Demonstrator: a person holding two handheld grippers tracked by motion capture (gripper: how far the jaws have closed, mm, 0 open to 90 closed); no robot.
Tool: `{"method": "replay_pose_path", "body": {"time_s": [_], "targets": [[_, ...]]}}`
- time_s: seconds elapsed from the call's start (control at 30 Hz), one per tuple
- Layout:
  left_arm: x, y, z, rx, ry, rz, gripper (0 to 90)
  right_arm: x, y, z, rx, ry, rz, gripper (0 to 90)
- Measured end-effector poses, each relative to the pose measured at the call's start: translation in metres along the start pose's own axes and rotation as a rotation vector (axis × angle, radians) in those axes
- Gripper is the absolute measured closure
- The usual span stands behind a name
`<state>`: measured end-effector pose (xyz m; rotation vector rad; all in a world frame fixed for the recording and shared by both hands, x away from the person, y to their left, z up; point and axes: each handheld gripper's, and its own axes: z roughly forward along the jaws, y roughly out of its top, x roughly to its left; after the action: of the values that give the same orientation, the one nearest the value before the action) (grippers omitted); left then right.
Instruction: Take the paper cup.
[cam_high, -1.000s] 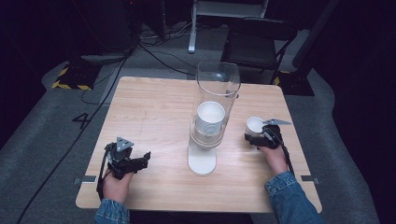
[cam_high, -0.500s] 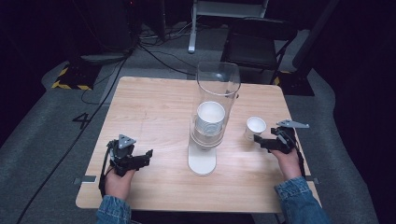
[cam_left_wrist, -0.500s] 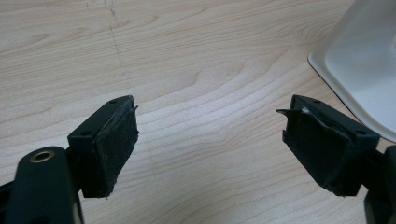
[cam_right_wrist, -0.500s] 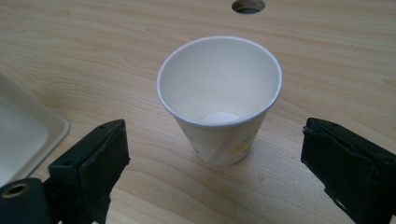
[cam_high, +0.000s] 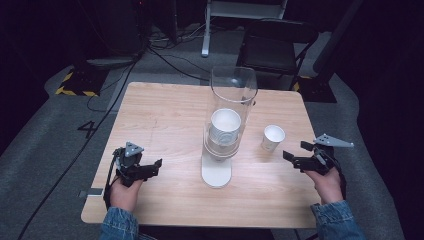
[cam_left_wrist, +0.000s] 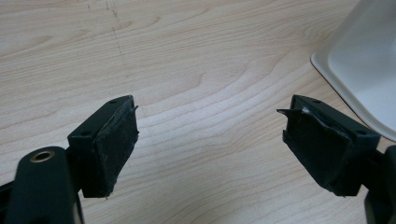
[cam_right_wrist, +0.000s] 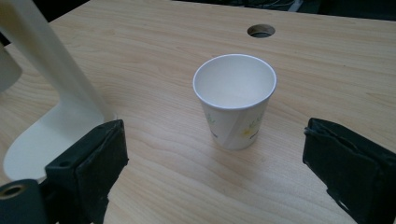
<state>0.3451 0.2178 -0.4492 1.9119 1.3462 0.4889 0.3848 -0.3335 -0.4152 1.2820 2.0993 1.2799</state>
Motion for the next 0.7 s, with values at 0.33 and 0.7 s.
{"method": "replay_pose_path", "body": {"time_s": [0.33, 0.7], "targets": [[-0.006, -0.002, -0.004, 0.006, -0.023, 0.023, 17.7, 0.011, -0.018, -0.026, -0.015, 0.026, -0.053, 9.5], [-0.005, -0.004, -0.004, 0.017, -0.023, 0.021, 17.7, 0.003, -0.050, -0.032, -0.045, -0.001, -0.064, 12.6]]}}
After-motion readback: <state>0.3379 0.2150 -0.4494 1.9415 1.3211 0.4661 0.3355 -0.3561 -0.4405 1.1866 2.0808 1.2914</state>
